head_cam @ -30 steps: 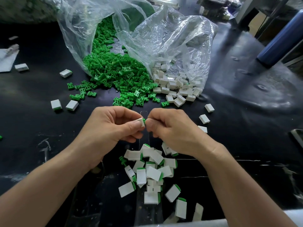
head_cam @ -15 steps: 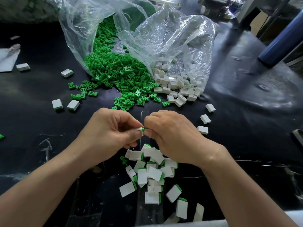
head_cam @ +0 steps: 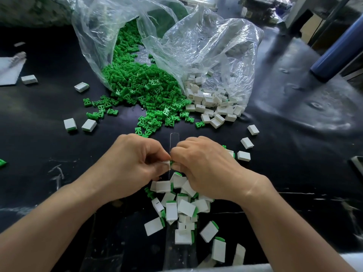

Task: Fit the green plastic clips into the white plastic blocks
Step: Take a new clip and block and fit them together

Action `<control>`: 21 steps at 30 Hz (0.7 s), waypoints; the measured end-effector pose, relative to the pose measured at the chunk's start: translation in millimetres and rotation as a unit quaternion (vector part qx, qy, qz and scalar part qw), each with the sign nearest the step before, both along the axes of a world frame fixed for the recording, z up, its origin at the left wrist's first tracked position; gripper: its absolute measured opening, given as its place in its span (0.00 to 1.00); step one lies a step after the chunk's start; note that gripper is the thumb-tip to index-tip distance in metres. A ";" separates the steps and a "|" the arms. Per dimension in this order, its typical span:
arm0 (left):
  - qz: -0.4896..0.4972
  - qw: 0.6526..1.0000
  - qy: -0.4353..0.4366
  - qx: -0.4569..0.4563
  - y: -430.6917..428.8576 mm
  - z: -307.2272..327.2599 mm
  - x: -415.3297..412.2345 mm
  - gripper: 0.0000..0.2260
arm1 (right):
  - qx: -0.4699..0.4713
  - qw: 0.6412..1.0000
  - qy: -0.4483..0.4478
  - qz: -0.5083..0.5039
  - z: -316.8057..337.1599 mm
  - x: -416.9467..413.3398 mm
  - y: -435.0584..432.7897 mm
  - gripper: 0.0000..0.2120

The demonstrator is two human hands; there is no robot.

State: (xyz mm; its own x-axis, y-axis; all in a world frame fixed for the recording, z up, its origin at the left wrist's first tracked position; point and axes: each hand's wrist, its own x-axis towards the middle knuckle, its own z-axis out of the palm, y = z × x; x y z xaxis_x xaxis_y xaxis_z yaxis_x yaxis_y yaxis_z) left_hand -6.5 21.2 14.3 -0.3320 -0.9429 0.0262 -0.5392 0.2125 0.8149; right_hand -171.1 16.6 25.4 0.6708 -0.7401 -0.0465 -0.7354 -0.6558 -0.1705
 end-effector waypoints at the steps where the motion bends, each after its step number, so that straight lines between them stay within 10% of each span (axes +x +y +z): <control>1: 0.000 1.000 0.004 0.001 -0.5 -0.1 0.0 0.09 | -0.001 1.000 -0.009 -0.001 0.0 -0.4 -0.7 0.08; 6: 0.046 0.970 0.227 0.067 -2.8 7.1 -2.4 0.06 | 0.039 0.961 -0.257 -0.098 0.5 1.6 -1.1 0.06; 11: 0.070 0.956 0.275 0.073 -1.8 9.9 -6.6 0.09 | 0.110 0.905 -0.373 -0.171 -6.8 8.9 2.1 0.14; 21: 0.019 0.987 0.153 0.045 -2.3 2.1 1.6 0.04 | -0.007 0.982 -0.186 -0.037 -1.5 1.8 -1.3 0.08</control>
State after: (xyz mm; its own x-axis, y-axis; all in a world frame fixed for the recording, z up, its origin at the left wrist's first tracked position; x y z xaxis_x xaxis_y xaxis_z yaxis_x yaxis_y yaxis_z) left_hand -4.9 18.9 16.4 -0.2861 -0.9575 0.0354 -0.2709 0.1162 0.9556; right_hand -169.3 15.3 23.8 0.5838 -0.7863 0.2025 -0.6694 -0.6072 -0.4280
